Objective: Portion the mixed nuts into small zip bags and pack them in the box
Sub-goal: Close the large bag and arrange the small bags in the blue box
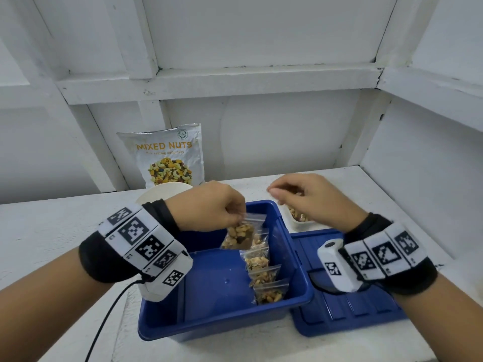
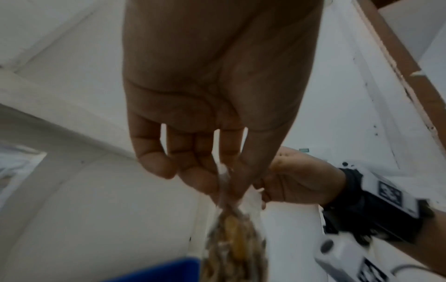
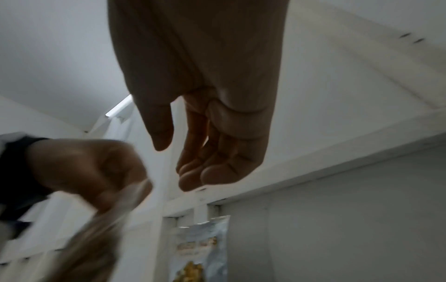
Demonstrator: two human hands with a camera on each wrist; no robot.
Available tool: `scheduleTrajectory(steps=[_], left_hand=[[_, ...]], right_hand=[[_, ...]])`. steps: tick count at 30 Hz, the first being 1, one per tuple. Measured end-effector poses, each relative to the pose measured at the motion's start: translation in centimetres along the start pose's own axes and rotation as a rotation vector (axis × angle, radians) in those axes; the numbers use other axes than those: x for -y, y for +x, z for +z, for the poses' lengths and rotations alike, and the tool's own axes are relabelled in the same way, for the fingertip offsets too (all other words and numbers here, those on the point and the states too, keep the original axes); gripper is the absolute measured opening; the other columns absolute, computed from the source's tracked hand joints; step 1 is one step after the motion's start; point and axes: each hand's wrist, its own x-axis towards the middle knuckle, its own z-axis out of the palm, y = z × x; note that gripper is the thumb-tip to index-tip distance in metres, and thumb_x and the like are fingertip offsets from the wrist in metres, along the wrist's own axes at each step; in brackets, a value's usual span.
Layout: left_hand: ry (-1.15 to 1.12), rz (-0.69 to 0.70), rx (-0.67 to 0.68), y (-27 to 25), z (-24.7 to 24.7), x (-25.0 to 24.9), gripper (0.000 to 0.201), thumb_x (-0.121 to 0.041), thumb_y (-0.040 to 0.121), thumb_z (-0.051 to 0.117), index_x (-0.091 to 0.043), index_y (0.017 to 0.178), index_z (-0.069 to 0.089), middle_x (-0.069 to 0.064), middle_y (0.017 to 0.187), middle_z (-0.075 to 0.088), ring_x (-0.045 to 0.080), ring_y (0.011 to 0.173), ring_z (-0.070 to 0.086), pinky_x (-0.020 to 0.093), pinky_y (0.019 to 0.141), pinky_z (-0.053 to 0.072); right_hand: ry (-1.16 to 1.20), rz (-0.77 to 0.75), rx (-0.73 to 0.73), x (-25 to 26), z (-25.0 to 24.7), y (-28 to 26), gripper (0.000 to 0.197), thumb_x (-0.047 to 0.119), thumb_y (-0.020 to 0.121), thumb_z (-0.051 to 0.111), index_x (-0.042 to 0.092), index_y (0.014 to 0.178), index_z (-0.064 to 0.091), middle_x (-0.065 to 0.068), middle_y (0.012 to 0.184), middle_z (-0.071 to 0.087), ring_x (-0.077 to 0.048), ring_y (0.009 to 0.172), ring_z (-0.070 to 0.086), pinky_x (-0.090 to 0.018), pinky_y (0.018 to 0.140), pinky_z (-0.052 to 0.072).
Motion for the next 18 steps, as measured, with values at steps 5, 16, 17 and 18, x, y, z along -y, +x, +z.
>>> scheduleTrajectory(steps=[5, 16, 17, 18], left_hand=[[0.174, -0.132, 0.266, 1.6, 2.3, 1.7, 0.020, -0.019, 0.091, 0.051, -0.013, 0.102, 0.066, 0.002, 0.102, 0.067, 0.010, 0.078, 0.048, 0.018, 0.066, 0.035], [0.330, -0.242, 0.419, 4.8, 4.7, 3.8, 0.019, -0.004, 0.082, 0.057, -0.005, 0.096, 0.068, 0.012, 0.101, 0.067, 0.017, 0.082, 0.050, 0.025, 0.069, 0.041], [0.325, -0.246, 0.412, 5.0, 4.8, 3.9, 0.018, -0.003, 0.081, 0.058, -0.005, 0.095, 0.069, 0.013, 0.101, 0.067, 0.017, 0.082, 0.050, 0.024, 0.069, 0.041], [0.319, -0.249, 0.406, 5.1, 4.9, 4.0, 0.018, -0.003, 0.080, 0.059, -0.005, 0.095, 0.069, 0.012, 0.101, 0.067, 0.017, 0.082, 0.050, 0.024, 0.069, 0.040]], right_hand=[[-0.075, 0.251, -0.105, -8.9, -2.8, 0.9, 0.015, 0.020, 0.091, 0.056, 0.016, 0.102, 0.065, 0.003, 0.095, 0.065, -0.012, 0.088, 0.060, -0.015, 0.071, 0.043], [-0.367, 0.601, -0.075, -19.4, -3.3, -0.4, 0.035, 0.011, 0.091, 0.054, 0.007, 0.126, 0.054, -0.018, 0.125, 0.056, -0.033, 0.110, 0.054, -0.031, 0.093, 0.037], [-0.362, 0.612, -0.094, -19.5, -3.1, -0.3, 0.038, 0.009, 0.090, 0.054, 0.007, 0.128, 0.052, -0.019, 0.124, 0.056, -0.033, 0.110, 0.054, -0.031, 0.093, 0.037], [-0.360, 0.620, -0.105, -19.7, -3.0, -0.1, 0.040, 0.008, 0.090, 0.053, 0.006, 0.130, 0.050, -0.020, 0.124, 0.055, -0.034, 0.111, 0.053, -0.032, 0.094, 0.037]])
